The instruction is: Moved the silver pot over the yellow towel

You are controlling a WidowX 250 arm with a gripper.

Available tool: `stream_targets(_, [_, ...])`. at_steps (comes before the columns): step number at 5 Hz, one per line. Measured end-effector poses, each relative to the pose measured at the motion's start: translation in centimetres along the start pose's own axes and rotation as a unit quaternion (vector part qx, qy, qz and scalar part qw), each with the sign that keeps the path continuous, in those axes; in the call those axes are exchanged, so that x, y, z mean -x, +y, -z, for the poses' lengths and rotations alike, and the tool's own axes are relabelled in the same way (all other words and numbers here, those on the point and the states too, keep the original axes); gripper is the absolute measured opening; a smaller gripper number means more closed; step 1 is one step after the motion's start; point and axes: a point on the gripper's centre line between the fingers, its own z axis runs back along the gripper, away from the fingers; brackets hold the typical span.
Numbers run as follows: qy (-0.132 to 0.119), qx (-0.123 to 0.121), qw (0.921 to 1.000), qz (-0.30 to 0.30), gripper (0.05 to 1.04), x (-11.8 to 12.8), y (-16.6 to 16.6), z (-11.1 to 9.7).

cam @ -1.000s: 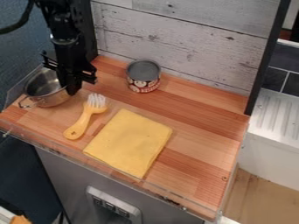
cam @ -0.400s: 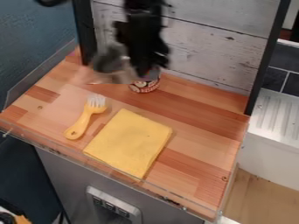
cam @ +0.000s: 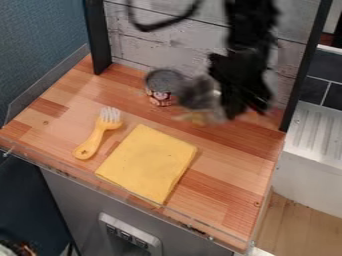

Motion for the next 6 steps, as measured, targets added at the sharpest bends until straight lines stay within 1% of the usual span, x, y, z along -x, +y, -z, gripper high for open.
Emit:
stream_targets(1, [0.03, 0.015, 0.9994, 0.006, 0.071, -0.4, -0.5, 2.9])
stream_targets(2, [0.047, 0.018, 0.9987, 0.003, 0.071, -0.4, -0.3, 4.2])
stream_targets(3, [0.059, 0.015, 0.9981, -0.012, 0.071, 0.6, 0.6, 4.7])
stream_targets(4, [0.062, 0.013, 0.9973, -0.039, 0.071, 1.5, 2.3, 5.0])
stream_targets(5, [0.061, 0.02, 0.9956, -0.068, 0.09, 2.2, 3.4, 4.9])
stream_targets(6, [0.064, 0.037, 0.9904, -0.117, 0.261, 2.9, 3.3, 4.7])
